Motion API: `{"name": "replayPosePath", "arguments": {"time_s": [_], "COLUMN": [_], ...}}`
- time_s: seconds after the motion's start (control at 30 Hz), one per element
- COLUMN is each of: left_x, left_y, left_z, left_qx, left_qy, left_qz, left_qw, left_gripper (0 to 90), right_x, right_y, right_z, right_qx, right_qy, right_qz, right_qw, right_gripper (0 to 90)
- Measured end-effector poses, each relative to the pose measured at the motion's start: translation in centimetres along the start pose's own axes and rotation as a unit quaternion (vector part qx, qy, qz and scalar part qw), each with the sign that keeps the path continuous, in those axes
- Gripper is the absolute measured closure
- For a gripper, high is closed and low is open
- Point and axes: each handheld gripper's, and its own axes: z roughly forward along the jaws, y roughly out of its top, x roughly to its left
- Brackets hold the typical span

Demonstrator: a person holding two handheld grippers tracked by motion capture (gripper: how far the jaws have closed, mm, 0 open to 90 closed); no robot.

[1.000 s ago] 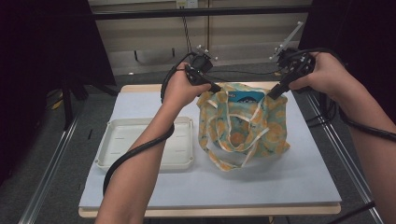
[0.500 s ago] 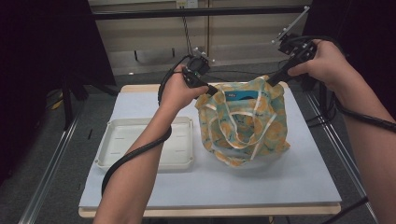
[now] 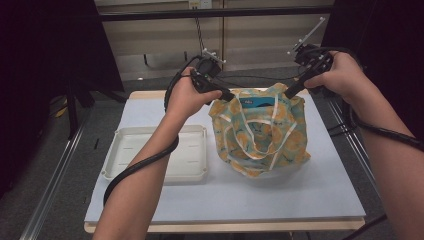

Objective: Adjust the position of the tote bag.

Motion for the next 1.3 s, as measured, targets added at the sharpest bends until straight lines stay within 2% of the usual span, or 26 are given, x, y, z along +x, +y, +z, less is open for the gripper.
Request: {"name": "replayPosePath", "arguments": {"time_s": [0.07,0.17,0.33,0.43,0.57,0.67,0.7,0.73,0.8,0.83,0.9,0.97,1.0,1.07,1.1,1.17,1.23,1.3], "left_x": [-0.2,-0.4,-1.4,-2.0,-2.2,-2.3,-2.4,-2.4,-2.5,-2.5,-2.4,-2.4,-2.3,-1.8,-1.7,-1.1,-0.6,-0.2], "left_y": [0.2,0.4,0.5,0.5,-0.1,-0.2,-0.2,-0.2,0.0,0.1,0.5,0.9,1.1,1.6,1.8,2.4,2.8,3.0], "left_z": [-0.5,-1.1,-1.8,-1.7,-1.0,-0.7,-0.7,-0.5,-0.4,-0.4,-0.6,-1.0,-1.2,-2.0,-2.3,-2.9,-3.0,-2.5], "left_qx": [-0.008,-0.011,-0.019,-0.005,0.012,0.022,0.028,0.03,0.049,0.044,0.055,0.049,0.04,0.006,0.001,-0.026,-0.031,-0.023], "left_qy": [0.006,0.006,-0.005,-0.009,-0.008,-0.006,-0.007,-0.008,-0.015,-0.011,-0.015,-0.016,-0.015,-0.034,-0.034,-0.032,-0.024,-0.017], "left_qz": [0.004,-0.005,0.016,0.035,0.048,0.053,0.056,0.055,0.057,0.055,0.055,0.054,0.048,0.037,0.037,0.023,0.02,0.017], "left_qw": [0.9999,0.9999,0.9997,0.9993,0.9988,0.9983,0.998,0.998,0.9971,0.9975,0.9969,0.9972,0.9979,0.9987,0.9988,0.9989,0.999,0.9995], "left_gripper": [62.2,50.2,41.3,40.0,43.6,51.2,60.7,65.4,84.1,88.5,90.0,90.0,90.0,90.0,90.0,90.0,90.0,90.0], "right_x": [0.0,0.1,0.2,0.1,0.1,0.2,0.3,0.3,0.2,0.1,0.0,-0.2,-0.3,-0.5,-0.6,-0.8,-1.0,-1.2], "right_y": [-0.1,-0.2,-0.5,-0.7,-0.8,-1.1,-1.1,-1.2,-1.4,-1.6,-1.8,-1.9,-1.9,-1.9,-1.9,-1.9,-1.9,-1.9], "right_z": [0.1,0.2,0.8,0.8,1.1,1.2,1.1,1.1,1.2,1.3,1.4,1.3,1.3,1.2,1.2,1.3,1.3,1.5], "right_qx": [0.003,0.008,0.004,0.003,0.006,0.009,0.008,0.005,0.002,-0.003,-0.007,-0.007,-0.006,-0.009,-0.009,-0.008,-0.009,-0.006], "right_qy": [0.0,0.0,0.007,0.006,0.01,0.008,0.004,0.003,0.006,0.008,0.013,0.009,0.008,0.005,0.005,0.01,0.011,0.013], "right_qz": [-0.002,-0.002,0.003,0.005,0.005,0.001,0.002,0.002,0.003,0.005,0.01,0.005,0.003,-0.002,0.0,0.002,0.002,-0.005], "right_qw": [1.0,1.0,1.0,1.0,0.9999,0.9999,1.0,1.0,1.0,1.0,0.9998,0.9999,0.9999,0.9999,1.0,0.9999,0.9999,0.9999], "right_gripper": [89.6,89.5,89.2,88.9,88.6,88.0,87.9,87.8,87.8,87.8,87.8,87.5,87.0,86.3,86.4,86.6,86.7,86.6]}}
